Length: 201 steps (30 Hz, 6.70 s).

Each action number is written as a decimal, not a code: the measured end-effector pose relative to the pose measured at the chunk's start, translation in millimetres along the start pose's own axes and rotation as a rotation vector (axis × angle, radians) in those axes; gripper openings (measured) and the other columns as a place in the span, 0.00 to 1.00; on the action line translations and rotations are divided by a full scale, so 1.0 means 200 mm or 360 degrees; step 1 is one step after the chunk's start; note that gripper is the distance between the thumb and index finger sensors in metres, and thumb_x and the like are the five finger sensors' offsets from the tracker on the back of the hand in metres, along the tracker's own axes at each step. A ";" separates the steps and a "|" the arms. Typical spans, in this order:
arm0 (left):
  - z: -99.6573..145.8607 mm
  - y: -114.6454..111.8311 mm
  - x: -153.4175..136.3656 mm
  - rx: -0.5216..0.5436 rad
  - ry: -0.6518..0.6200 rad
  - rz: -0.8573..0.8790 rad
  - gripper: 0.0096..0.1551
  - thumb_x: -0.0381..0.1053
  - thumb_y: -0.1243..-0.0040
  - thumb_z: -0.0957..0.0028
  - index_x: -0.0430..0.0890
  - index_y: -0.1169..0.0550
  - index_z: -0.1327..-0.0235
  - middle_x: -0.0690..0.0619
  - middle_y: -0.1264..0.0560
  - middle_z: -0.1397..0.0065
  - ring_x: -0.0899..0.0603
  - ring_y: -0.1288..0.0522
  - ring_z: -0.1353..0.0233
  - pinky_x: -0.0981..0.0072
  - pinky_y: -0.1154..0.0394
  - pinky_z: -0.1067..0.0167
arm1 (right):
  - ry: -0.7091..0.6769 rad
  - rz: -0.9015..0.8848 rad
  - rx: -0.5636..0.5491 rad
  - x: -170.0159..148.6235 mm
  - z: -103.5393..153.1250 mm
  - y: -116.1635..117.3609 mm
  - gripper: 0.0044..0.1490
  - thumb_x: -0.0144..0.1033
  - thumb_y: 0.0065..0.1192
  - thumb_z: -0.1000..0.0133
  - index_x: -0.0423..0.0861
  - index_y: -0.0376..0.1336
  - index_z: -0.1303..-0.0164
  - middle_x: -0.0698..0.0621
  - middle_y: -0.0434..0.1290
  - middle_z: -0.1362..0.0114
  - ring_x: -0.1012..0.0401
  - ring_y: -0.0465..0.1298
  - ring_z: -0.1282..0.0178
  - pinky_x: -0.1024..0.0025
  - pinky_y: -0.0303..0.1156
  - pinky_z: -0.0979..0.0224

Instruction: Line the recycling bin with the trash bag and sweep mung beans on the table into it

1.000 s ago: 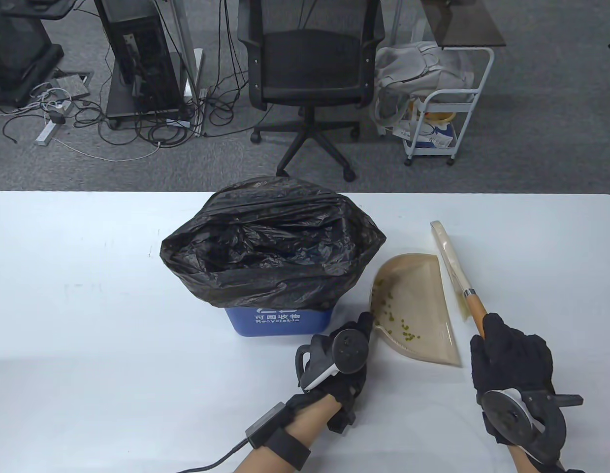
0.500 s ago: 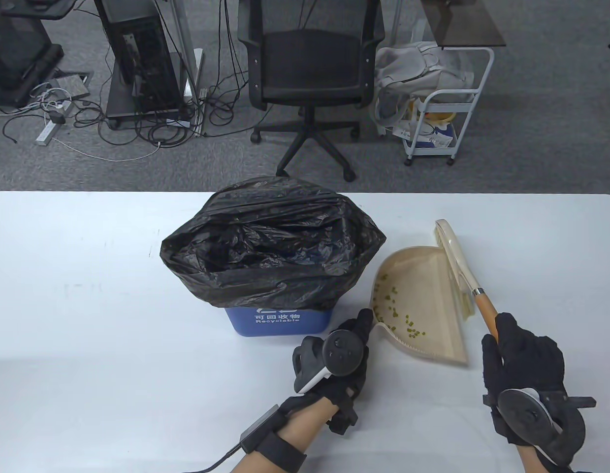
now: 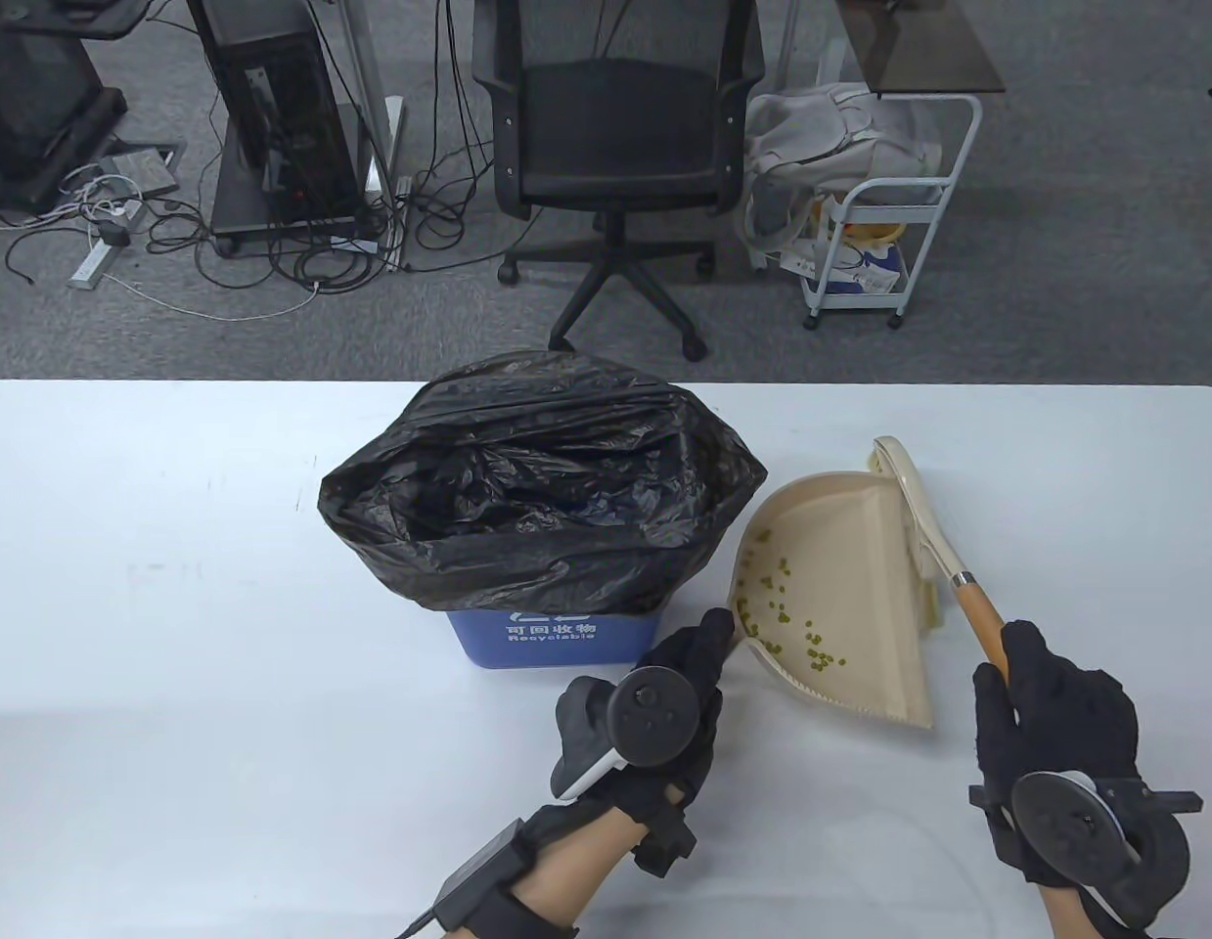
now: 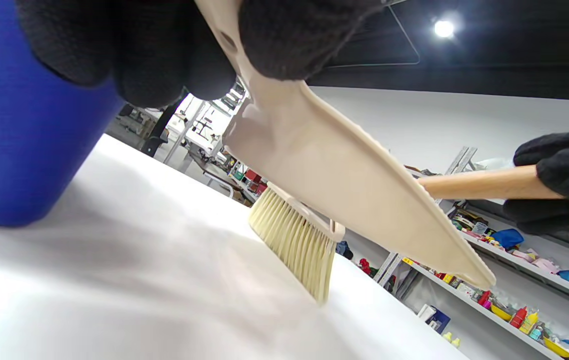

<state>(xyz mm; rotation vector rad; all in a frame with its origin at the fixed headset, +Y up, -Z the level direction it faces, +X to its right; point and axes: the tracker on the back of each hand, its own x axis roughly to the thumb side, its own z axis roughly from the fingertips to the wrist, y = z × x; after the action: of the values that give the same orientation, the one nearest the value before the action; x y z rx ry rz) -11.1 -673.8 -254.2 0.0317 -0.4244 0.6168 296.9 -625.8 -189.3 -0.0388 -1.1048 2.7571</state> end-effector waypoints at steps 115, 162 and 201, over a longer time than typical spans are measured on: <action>0.03 1.05 0.40 0.0634 0.0154 -0.1804 0.39 0.36 0.34 0.46 0.43 0.33 0.18 0.35 0.25 0.23 0.22 0.25 0.26 0.21 0.31 0.33 | -0.0105 0.0046 0.0069 0.10 0.05 0.04 0.33 0.39 0.70 0.48 0.33 0.74 0.37 0.33 0.86 0.49 0.39 0.87 0.49 0.35 0.74 0.39; 0.05 0.96 0.20 0.0584 0.0207 -0.0238 0.38 0.37 0.34 0.46 0.40 0.32 0.19 0.32 0.25 0.25 0.20 0.25 0.28 0.21 0.33 0.34 | -0.0075 0.0019 0.0081 0.09 0.04 0.05 0.34 0.39 0.70 0.48 0.33 0.74 0.37 0.33 0.86 0.48 0.39 0.87 0.49 0.35 0.74 0.39; 0.11 0.35 0.19 0.0393 0.0033 -0.0075 0.38 0.36 0.34 0.47 0.38 0.31 0.20 0.31 0.24 0.26 0.19 0.26 0.29 0.20 0.33 0.35 | 0.0037 -0.0091 0.0099 -0.02 0.01 0.01 0.34 0.39 0.70 0.48 0.33 0.74 0.36 0.33 0.85 0.48 0.39 0.86 0.48 0.35 0.74 0.38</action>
<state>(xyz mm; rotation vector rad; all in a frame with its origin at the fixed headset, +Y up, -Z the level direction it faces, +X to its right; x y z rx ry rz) -30.5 -599.3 -225.0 0.2695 -0.3249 0.6197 300.9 -629.2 -189.9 -0.0313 -0.9981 2.7313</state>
